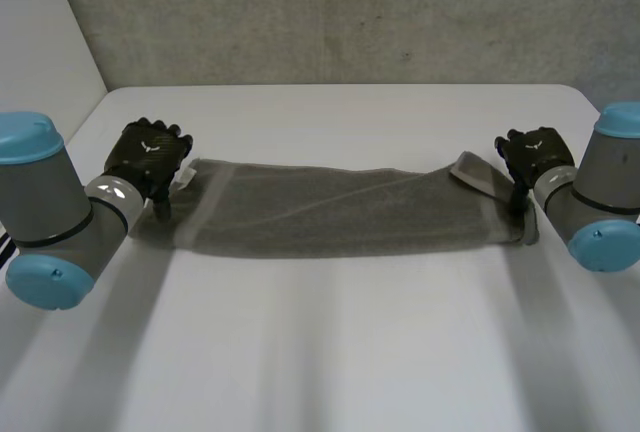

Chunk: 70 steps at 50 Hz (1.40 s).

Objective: Fold the towel.

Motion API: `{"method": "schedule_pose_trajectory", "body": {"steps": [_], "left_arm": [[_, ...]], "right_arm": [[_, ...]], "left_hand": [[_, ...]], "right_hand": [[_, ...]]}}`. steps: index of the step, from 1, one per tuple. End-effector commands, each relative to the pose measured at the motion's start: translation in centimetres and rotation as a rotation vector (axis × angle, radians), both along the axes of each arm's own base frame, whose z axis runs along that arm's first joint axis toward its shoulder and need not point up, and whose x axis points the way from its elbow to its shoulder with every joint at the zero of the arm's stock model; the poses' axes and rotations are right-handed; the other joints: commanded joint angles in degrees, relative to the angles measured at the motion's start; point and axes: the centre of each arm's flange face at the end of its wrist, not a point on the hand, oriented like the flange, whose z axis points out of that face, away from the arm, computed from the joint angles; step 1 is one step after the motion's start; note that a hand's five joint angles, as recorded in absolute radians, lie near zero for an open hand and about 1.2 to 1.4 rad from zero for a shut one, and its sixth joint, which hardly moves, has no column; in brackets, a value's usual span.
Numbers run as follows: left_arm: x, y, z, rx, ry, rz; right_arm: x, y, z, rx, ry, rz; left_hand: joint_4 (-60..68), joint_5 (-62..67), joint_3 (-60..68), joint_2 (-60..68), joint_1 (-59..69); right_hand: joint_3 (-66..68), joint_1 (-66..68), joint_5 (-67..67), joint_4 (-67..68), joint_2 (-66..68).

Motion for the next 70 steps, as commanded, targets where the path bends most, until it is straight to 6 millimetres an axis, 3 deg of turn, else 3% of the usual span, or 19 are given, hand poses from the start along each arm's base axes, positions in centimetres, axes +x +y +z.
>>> {"method": "schedule_pose_trajectory", "body": {"steps": [1,5,7,16,27,41,44,47,49,52,54,60,68,70], "left_arm": [[0.1,0.4,0.3,-0.006,0.002,-0.001],[0.2,0.5,0.5,-0.009,0.002,0.001],[0.2,0.5,0.5,-0.009,0.002,0.001],[0.2,0.9,0.5,-0.008,0.007,-0.002],[0.3,1.4,0.2,-0.023,0.012,-0.003],[0.2,1.3,0.0,-0.031,0.014,-0.003],[0.1,1.3,0.0,-0.035,0.015,-0.006],[0.0,1.4,0.0,-0.04,0.016,-0.009],[0.0,1.4,0.0,-0.04,0.016,-0.009],[0.0,1.3,0.0,-0.041,0.017,-0.009],[0.0,1.3,0.0,-0.041,0.017,-0.009],[0.1,1.3,0.1,-0.043,0.017,-0.008],[0.2,1.2,0.1,-0.041,0.017,-0.006],[0.3,1.2,0.1,-0.039,0.019,-0.013]], "right_arm": [[-0.4,1.5,1.9,0.019,-0.08,-0.013],[0.0,3.2,2.1,0.065,-0.086,0.03],[0.2,4.7,2.0,0.122,-0.101,0.077],[-0.3,5.9,0.3,0.197,-0.108,0.081],[-3.3,4.1,-0.9,0.212,-0.19,-0.037],[-3.5,3.7,-1.4,0.207,-0.193,-0.053],[-3.5,3.5,-1.5,0.21,-0.211,-0.062],[-3.4,3.3,-2.1,0.218,-0.219,-0.062],[-3.3,2.9,-2.6,0.222,-0.214,-0.061],[-3.3,2.8,-2.8,0.224,-0.21,-0.062],[-3.3,2.5,-2.7,0.214,-0.21,-0.064],[-3.8,2.3,-2.0,0.201,-0.212,-0.075],[-6.5,1.2,0.3,0.138,-0.193,-0.12],[-8.4,0.2,1.3,0.093,-0.146,-0.145]], "left_hand": [[-3.41,-2.38,-3.11,-3.03,-3.97],[-3.41,-2.38,-3.11,-3.03,-3.97],[-3.41,-2.38,-3.11,-3.03,-3.97],[-3.41,-2.38,-3.11,-3.03,-3.97],[-3.58,-2.55,-3.28,-3.19,-4.14],[-3.58,-2.55,-3.28,-3.19,-4.14],[-3.58,-2.55,-3.28,-3.19,-4.14],[-3.58,-2.55,-3.28,-3.19,-4.14],[-3.58,-2.55,-3.28,-3.19,-4.14],[-3.58,-2.55,-3.28,-3.19,-4.14],[-3.75,-2.72,-3.45,-3.36,-4.31],[-3.75,-2.72,-3.45,-3.36,-4.31],[-3.58,-2.55,-3.28,-3.19,-4.14],[-3.58,-2.55,-3.28,-3.19,-4.14]], "right_hand": [[-40.34,-2.73,-3.42,-4.56,-3.55],[-40.34,-2.73,-3.42,-4.56,-3.55],[-34.23,3.39,2.7,1.55,2.56],[-33.19,4.42,3.73,2.59,3.59],[-29.17,8.45,7.76,6.61,7.62],[-24.78,12.83,12.14,11.0,12.0],[-19.9,17.71,17.02,15.88,16.88],[-8.8,28.81,28.12,26.98,27.98],[6.09,43.7,43.01,41.87,42.87],[14.07,51.69,51.0,49.85,50.86],[29.59,67.21,66.52,65.37,66.38],[29.66,67.27,66.58,65.44,66.45],[29.66,67.27,66.58,65.44,66.45],[29.66,67.27,66.58,65.44,66.45]]}}
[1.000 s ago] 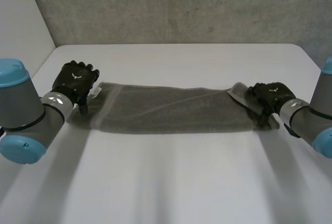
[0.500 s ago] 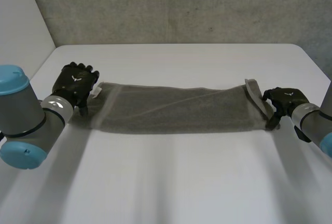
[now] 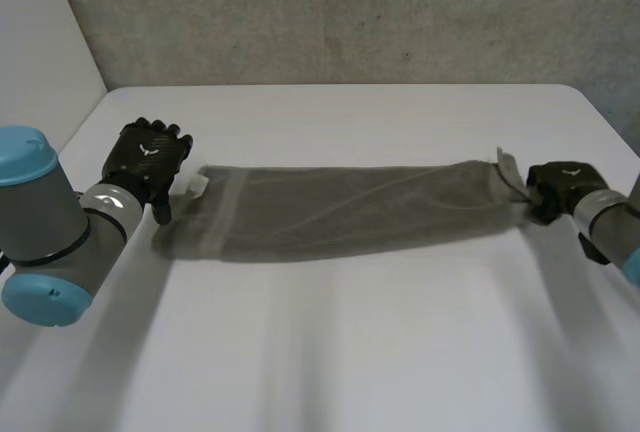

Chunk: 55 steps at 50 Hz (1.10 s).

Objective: Fold the towel.

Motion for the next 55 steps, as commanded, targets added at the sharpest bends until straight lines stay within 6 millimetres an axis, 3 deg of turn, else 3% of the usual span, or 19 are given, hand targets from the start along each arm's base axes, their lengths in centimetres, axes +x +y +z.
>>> {"method": "schedule_pose_trajectory", "body": {"steps": [1,5,12,14,15,17,18,20,21,22,23,25,26,31,34,36,38,45,55], "left_arm": [[0.2,-0.1,0.0,0.003,0.002,-0.007],[0.3,-0.2,0.0,0.003,0.002,-0.004],[0.4,0.1,0.1,0.004,0.001,-0.005],[0.5,0.2,0.5,-0.005,0.003,-0.005],[0.5,0.2,0.5,-0.005,0.003,-0.005],[0.5,0.2,0.5,-0.006,0.004,-0.003],[0.5,0.2,0.5,-0.006,0.004,-0.003],[0.4,0.3,0.5,-0.003,0.003,-0.004],[0.4,0.3,0.5,-0.003,0.003,-0.004],[0.4,0.4,0.4,0.0,0.004,-0.004],[0.4,0.4,0.4,0.0,0.004,-0.004],[0.5,0.7,0.5,0.001,0.002,-0.004],[0.5,0.7,0.5,0.001,0.002,-0.004],[0.6,1.1,0.6,0.004,0.002,-0.004],[0.6,1.1,0.7,0.001,0.003,-0.004],[0.7,1.1,0.7,0.0,0.003,-0.003],[0.7,1.1,0.7,0.0,0.003,-0.003],[0.6,1.3,0.6,0.004,0.002,-0.006],[-3.7,4.3,1.3,0.005,0.057,-0.133]], "right_arm": [[-3.3,-1.5,2.2,-0.07,0.069,-0.05],[-5.2,-3.1,5.2,-0.14,0.167,-0.07],[-3.5,-3.6,9.9,-0.194,0.18,-0.034],[1.5,-2.1,12.0,-0.242,0.17,0.075],[1.5,-2.1,12.0,-0.242,0.17,0.076],[7.3,0.3,13.3,-0.294,0.163,0.191],[7.3,0.3,13.3,-0.294,0.163,0.192],[12.5,3.2,14.0,-0.334,0.156,0.285],[12.5,3.2,14.0,-0.334,0.156,0.285],[15.2,5.0,13.8,-0.339,0.148,0.344],[15.2,5.1,13.8,-0.339,0.148,0.345],[20.6,9.3,12.7,-0.343,0.131,0.483],[20.6,9.3,12.7,-0.343,0.131,0.483],[26.9,16.3,8.3,-0.293,0.152,0.699],[27.6,17.4,7.3,-0.286,0.175,0.734],[28.2,18.3,5.5,-0.276,0.229,0.758],[28.1,18.3,4.9,-0.274,0.258,0.75],[27.1,17.7,4.9,-0.258,0.292,0.704],[20.5,15.4,6.7,-0.176,0.244,0.567]], "left_hand": [[-3.58,-2.49,-3.28,-3.19,-4.14],[-3.58,-2.49,-3.28,-3.19,-4.14],[-3.75,-2.66,-3.45,-3.36,-4.31],[-3.75,-2.66,-3.45,-3.36,-4.31],[-3.75,-2.66,-3.45,-3.36,-4.31],[-3.75,-2.66,-3.45,-3.36,-4.31],[-3.75,-2.66,-3.45,-3.36,-4.31],[-3.75,-2.66,-3.45,-3.36,-4.31],[-3.75,-2.66,-3.45,-3.36,-4.31],[-3.75,-2.66,-3.45,-3.36,-4.31],[-3.75,-2.66,-3.45,-3.36,-4.31],[-3.75,-2.66,-3.45,-3.36,-4.31],[-3.75,-2.66,-3.45,-3.36,-4.31],[-3.75,-2.66,-3.45,-3.36,-4.31],[-3.75,-2.66,-3.45,-3.36,-4.31],[-3.75,-2.66,-3.45,-3.36,-4.31],[-3.75,-2.66,-3.45,-3.36,-4.31],[-3.75,-2.66,-3.45,-3.36,-4.31],[-3.58,-2.49,-3.28,-3.19,-4.14]], "right_hand": [[4.17,7.21,5.35,3.66,5.52],[4.17,7.21,5.35,3.66,5.52],[4.17,7.21,5.35,3.66,5.52],[4.17,7.21,5.35,3.66,5.52],[4.17,7.21,5.35,3.66,5.52],[4.17,7.21,5.35,3.66,5.52],[4.17,7.21,5.35,3.66,5.52],[4.17,7.21,5.35,3.66,5.52],[4.17,7.21,5.35,3.66,5.52],[4.17,7.21,5.35,3.66,5.52],[4.17,7.21,5.35,3.66,5.52],[4.17,7.21,5.35,3.66,5.52],[4.17,7.21,5.35,3.66,5.52],[4.17,7.21,5.35,3.66,5.52],[-4.68,-1.65,-3.51,-5.19,-3.33],[-59.92,-56.88,-58.75,-60.43,-58.57],[-65.83,-62.79,-64.65,-66.34,-64.48],[-65.83,-62.79,-64.65,-66.34,-64.48],[-65.83,-62.79,-64.65,-66.34,-64.48]]}}
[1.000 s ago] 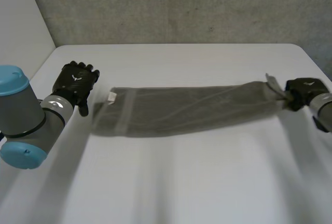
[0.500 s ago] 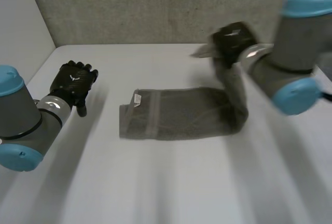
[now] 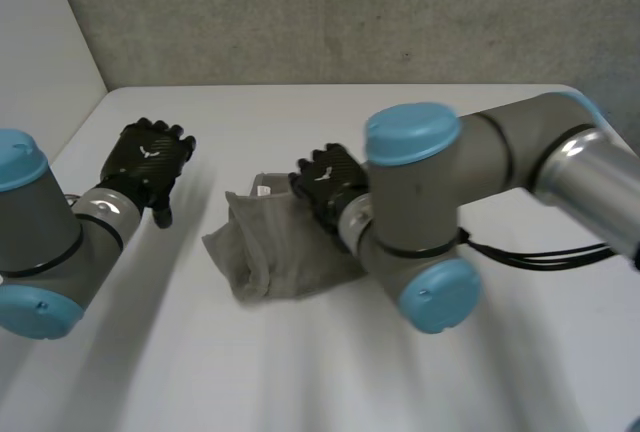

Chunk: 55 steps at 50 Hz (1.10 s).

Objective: Fold the towel.

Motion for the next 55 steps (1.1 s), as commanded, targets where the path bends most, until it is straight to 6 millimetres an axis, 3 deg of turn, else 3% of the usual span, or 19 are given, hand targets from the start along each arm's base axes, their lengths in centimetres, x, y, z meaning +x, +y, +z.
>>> {"method": "schedule_pose_trajectory", "body": {"steps": [1,3,6,8,9,11,16,25,28,30,33,41,45,55], "left_arm": [[-3.5,2.6,0.4,0.009,0.051,-0.105],[-4.9,4.2,0.2,0.046,0.094,-0.148],[-5.6,5.1,0.0,0.068,0.111,-0.172],[-7.1,7.3,-0.5,0.104,0.127,-0.23],[-7.1,7.3,-0.5,0.104,0.127,-0.23],[-7.8,9.3,-1.5,0.14,0.114,-0.274],[-7.8,10.7,-2.9,0.181,0.081,-0.291],[-7.6,10.5,-3.5,0.196,0.075,-0.28],[-7.6,10.2,-3.4,0.188,0.073,-0.274],[-7.6,9.9,-3.3,0.169,0.056,-0.273],[-7.7,9.8,-3.2,0.139,0.012,-0.283],[-7.5,10.0,-4.1,0.097,-0.129,-0.28],[-7.1,10.2,-4.4,0.104,-0.157,-0.237],[-6.6,11.3,-4.9,0.145,-0.176,-0.234]], "right_arm": [[-4.4,-1.2,1.1,0.052,-0.047,-0.093],[-6.5,-1.9,0.7,0.084,-0.07,-0.139],[-7.4,-2.1,0.3,0.098,-0.074,-0.156],[-8.8,-2.4,-0.6,0.115,-0.071,-0.177],[-8.8,-2.4,-0.6,0.115,-0.071,-0.177],[-10.1,-2.9,-1.3,0.129,-0.068,-0.209],[-11.6,-3.6,-2.1,0.142,-0.062,-0.252],[-12.0,-3.7,-2.8,0.157,-0.066,-0.245],[-12.0,-3.7,-3.1,0.155,-0.068,-0.244],[-12.0,-3.8,-3.4,0.156,-0.067,-0.244],[-12.0,-3.8,-3.6,0.16,-0.065,-0.243],[-12.0,-3.8,-3.4,0.156,-0.067,-0.245],[-12.0,-3.8,-3.5,0.157,-0.067,-0.245],[-12.1,-3.7,-3.9,0.161,-0.052,-0.242]], "left_hand": [[-3.58,-2.48,-3.3,-3.19,-4.14],[-3.24,-2.15,-2.96,-2.86,-3.8],[-3.07,-1.98,-2.79,-2.69,-3.63],[-2.74,-1.64,-2.45,-2.35,-3.3],[-2.74,-1.64,-2.45,-2.35,-3.3],[-2.24,-1.14,-1.95,-1.85,-2.8],[-1.23,-0.13,-0.94,-0.84,-1.79],[13.91,15.01,14.2,14.3,13.36],[24.68,25.78,24.96,25.06,24.12],[38.56,39.66,38.84,38.94,38.0],[44.18,45.28,44.47,44.57,43.63],[39.82,40.92,40.1,40.2,39.26],[22.01,23.11,22.3,22.4,21.45],[18.29,19.38,18.57,18.67,17.73]], "right_hand": [[-3.8,-2.73,-3.31,-4.05,-3.49],[-3.8,-2.73,-3.31,-4.05,-3.49],[-3.8,-2.73,-3.31,-4.05,-3.49],[-3.8,-2.73,-3.31,-4.05,-3.49],[-3.8,-2.73,-3.31,-4.05,-3.49],[-3.8,-2.73,-3.31,-4.05,-3.49],[-3.8,-2.73,-3.31,-4.05,-3.49],[-3.8,-2.73,-3.31,-4.05,-3.49],[-3.8,-2.73,-3.31,-4.05,-3.49],[-3.8,-2.73,-3.31,-4.05,-3.49],[-3.8,-2.73,-3.31,-4.05,-3.49],[-3.8,-2.73,-3.31,-4.05,-3.49],[-3.8,-2.73,-3.31,-4.05,-3.49],[-3.8,-2.73,-3.31,-4.05,-3.49]]}}
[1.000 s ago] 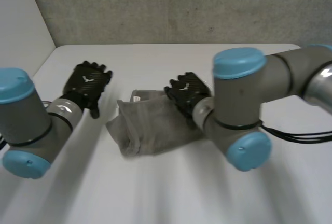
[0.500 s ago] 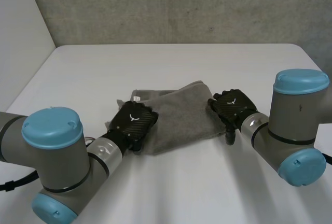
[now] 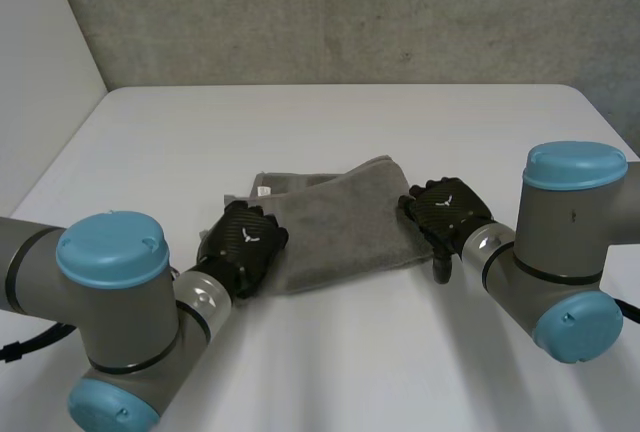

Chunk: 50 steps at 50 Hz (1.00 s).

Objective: Fold the towel.

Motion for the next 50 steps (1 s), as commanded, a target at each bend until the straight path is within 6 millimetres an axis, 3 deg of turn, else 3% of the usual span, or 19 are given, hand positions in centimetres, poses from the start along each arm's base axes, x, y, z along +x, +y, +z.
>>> {"method": "schedule_pose_trajectory", "body": {"steps": [1,8,10,12,16,21,23,24,26,29,31,33,35,38,40,42,43,45,50], "left_arm": [[0.4,0.8,-0.6,0.035,-0.016,0.002],[0.5,1.0,-1.1,0.047,-0.027,0.005],[0.5,1.0,-1.2,0.05,-0.028,0.003],[0.3,0.7,-1.1,0.037,-0.022,0.002],[-0.1,0.1,-0.5,0.004,-0.008,-0.003],[-1.7,-2.4,2.7,-0.116,0.064,0.0],[-2.9,-4.2,5.9,-0.208,0.127,0.001],[-2.9,-4.2,5.9,-0.209,0.127,0.001],[-4.0,-5.7,9.5,-0.308,0.195,-0.001],[-4.5,-6.1,11.2,-0.349,0.223,-0.005],[-5.0,-6.5,13.7,-0.412,0.265,-0.01],[-5.1,-6.5,14.3,-0.428,0.277,-0.014],[-5.2,-6.3,14.3,-0.426,0.276,-0.015],[-5.0,-5.8,12.6,-0.376,0.244,-0.02],[-3.9,-4.4,8.4,-0.266,0.17,-0.023],[-3.4,-3.5,6.4,-0.216,0.137,-0.027],[-3.4,-3.5,6.3,-0.215,0.137,-0.027],[-2.3,-1.9,2.9,-0.148,0.09,-0.028],[-1.0,-0.2,-0.4,-0.139,0.035,-0.038]], "right_arm": [[0.0,0.0,-0.2,0.002,0.007,0.003],[0.0,0.1,-0.3,0.004,0.007,0.003],[0.0,0.1,-0.3,0.004,0.007,0.003],[0.0,0.0,-0.3,0.0,0.005,0.003],[0.0,-0.1,-0.4,-0.006,0.003,0.002],[0.1,-0.1,-0.4,-0.009,0.002,0.003],[0.1,-0.1,-0.3,-0.012,0.001,0.003],[0.1,-0.1,-0.3,-0.012,0.001,0.003],[0.2,0.0,-0.3,-0.012,0.001,0.006],[0.3,0.1,-0.3,-0.014,0.001,0.007],[0.3,0.1,-0.3,-0.013,0.002,0.006],[0.2,0.2,-0.4,-0.01,0.004,0.006],[0.1,0.1,-0.5,-0.009,0.006,0.004],[0.0,0.0,-0.5,-0.007,0.005,0.002],[0.0,0.0,-0.5,-0.008,0.004,0.002],[0.0,0.0,-0.5,-0.008,0.003,0.003],[0.0,-0.1,-0.5,-0.01,0.004,0.002],[0.0,-0.1,-0.4,-0.01,0.004,0.002],[0.0,-0.1,-0.4,-0.017,0.002,0.004]], "left_hand": [[-1.63,-0.7,-1.55,-1.35,-1.24],[2.24,3.17,2.32,2.52,2.63],[8.63,9.56,8.71,8.91,9.02],[32.91,33.84,32.99,33.2,33.3],[45.95,46.88,46.03,46.23,46.34],[45.95,46.88,46.03,46.23,46.34],[45.95,46.88,46.03,46.23,46.34],[45.95,46.88,46.03,46.23,46.34],[45.95,46.88,46.03,46.23,46.34],[45.95,46.88,46.03,46.23,46.34],[45.95,46.88,46.03,46.23,46.34],[45.95,46.88,46.03,46.23,46.34],[45.95,46.88,46.03,46.23,46.34],[45.95,46.88,46.03,46.23,46.34],[45.95,46.88,46.03,46.23,46.34],[45.95,46.88,46.03,46.23,46.34],[45.95,46.88,46.03,46.23,46.34],[45.95,46.88,46.03,46.23,46.34],[43.31,44.24,43.39,43.59,43.7]], "right_hand": [[-3.8,-2.78,-3.31,-4.06,-3.49],[-3.8,-2.78,-3.31,-4.06,-3.49],[-3.8,-2.78,-3.31,-4.06,-3.49],[-3.8,-2.78,-3.31,-4.06,-3.49],[-3.8,-2.78,-3.31,-4.06,-3.49],[-3.8,-2.78,-3.31,-4.06,-3.49],[-3.8,-2.78,-3.31,-4.06,-3.49],[-3.8,-2.78,-3.31,-4.06,-3.49],[-3.8,-2.78,-3.31,-4.06,-3.49],[-3.8,-2.78,-3.31,-4.06,-3.49],[-3.8,-2.78,-3.31,-4.06,-3.49],[-3.8,-2.78,-3.31,-4.06,-3.49],[-3.8,-2.78,-3.31,-4.06,-3.49],[-3.8,-2.78,-3.31,-4.06,-3.49],[-3.8,-2.78,-3.31,-4.06,-3.49],[-3.8,-2.78,-3.31,-4.06,-3.49],[-3.8,-2.78,-3.31,-4.06,-3.49],[-3.8,-2.78,-3.31,-4.06,-3.49],[-3.8,-2.78,-3.31,-4.06,-3.49]]}}
